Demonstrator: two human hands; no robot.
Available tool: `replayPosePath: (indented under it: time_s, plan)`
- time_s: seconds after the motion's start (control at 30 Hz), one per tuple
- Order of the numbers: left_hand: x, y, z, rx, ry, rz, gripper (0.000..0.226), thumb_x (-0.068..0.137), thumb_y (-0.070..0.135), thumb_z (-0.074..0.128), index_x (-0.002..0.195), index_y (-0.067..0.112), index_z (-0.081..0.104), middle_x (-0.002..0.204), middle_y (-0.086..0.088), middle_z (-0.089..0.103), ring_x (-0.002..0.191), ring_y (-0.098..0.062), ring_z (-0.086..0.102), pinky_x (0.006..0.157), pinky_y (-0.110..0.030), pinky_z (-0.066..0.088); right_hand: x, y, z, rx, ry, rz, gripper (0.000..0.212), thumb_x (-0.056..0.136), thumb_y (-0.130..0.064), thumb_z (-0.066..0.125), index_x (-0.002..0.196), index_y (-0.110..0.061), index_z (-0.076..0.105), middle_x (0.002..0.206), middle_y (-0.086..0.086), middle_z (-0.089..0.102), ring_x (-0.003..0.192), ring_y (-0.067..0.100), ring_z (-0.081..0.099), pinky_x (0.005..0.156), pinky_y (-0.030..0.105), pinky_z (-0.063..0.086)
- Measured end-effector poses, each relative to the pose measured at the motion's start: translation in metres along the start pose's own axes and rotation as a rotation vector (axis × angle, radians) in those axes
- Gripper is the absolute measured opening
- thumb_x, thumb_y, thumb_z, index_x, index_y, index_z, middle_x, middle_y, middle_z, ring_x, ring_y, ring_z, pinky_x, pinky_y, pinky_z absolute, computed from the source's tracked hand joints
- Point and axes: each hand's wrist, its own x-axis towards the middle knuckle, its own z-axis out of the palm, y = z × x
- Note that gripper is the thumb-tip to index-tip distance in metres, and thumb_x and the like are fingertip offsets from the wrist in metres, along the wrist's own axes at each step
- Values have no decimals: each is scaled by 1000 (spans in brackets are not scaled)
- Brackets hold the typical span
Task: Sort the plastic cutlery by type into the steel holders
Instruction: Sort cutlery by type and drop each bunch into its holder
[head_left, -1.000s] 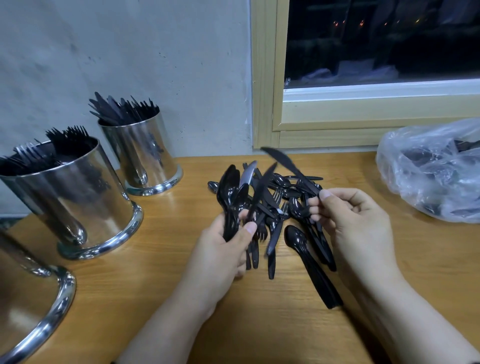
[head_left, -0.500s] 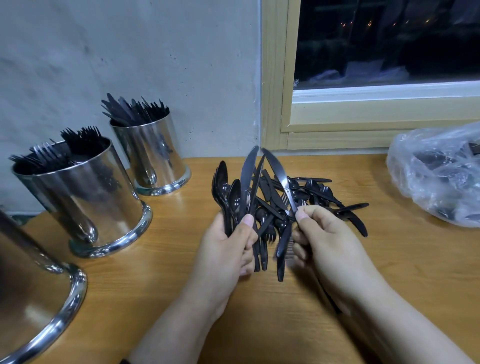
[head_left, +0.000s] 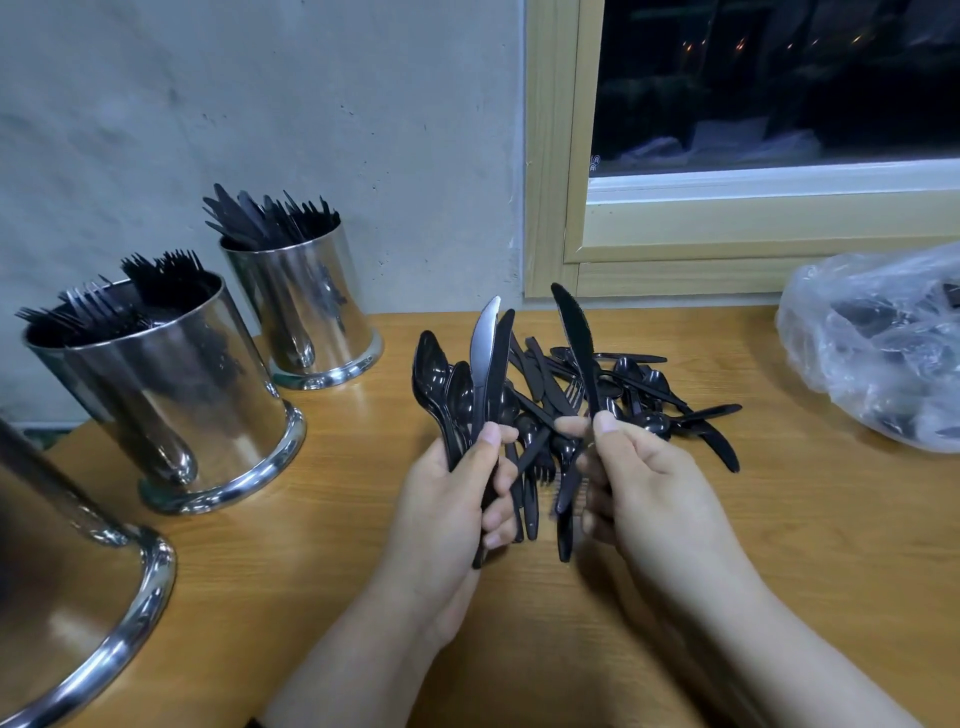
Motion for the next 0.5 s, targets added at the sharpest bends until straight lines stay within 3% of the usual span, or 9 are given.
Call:
replayPosePath:
  time_s: [0.13,0.27,0.4,0.5]
  plan:
    - [0,-1,1,-21,19,-3,25,105,24,54,112,3,65,71,-2,51,52,-10,36,46,-24,30,-2,1,5,50,8,72,37,105,-40,42,93,-32,77,59,-8,49,51,8,45,59,34,42]
    - [0,-1,2,-26,28,-3,25,105,23,54,111,2,65,70,-2,50,51,-10,36,45,-23,29,-3,1,8,186,14,133,41,106,-42,42,94,-26,78,63,-6,44,50,7,39,51,26,38]
    - [-1,-2,5,-27,24,7,23,105,22,54,109,2,66,69,-2,50,51,-10,36,46,-24,28,-5,-2,8,101,-12,122,36,106,-34,44,92,-18,73,59,-8,43,48,7,39,51,26,38]
    - [-1,-3,7,-15,29,26,22,105,21,54,107,2,66,70,-3,50,52,-12,40,46,-25,34,-7,0,8,-22,-45,74,27,103,-32,50,87,-23,69,62,-3,50,55,12,43,58,33,38]
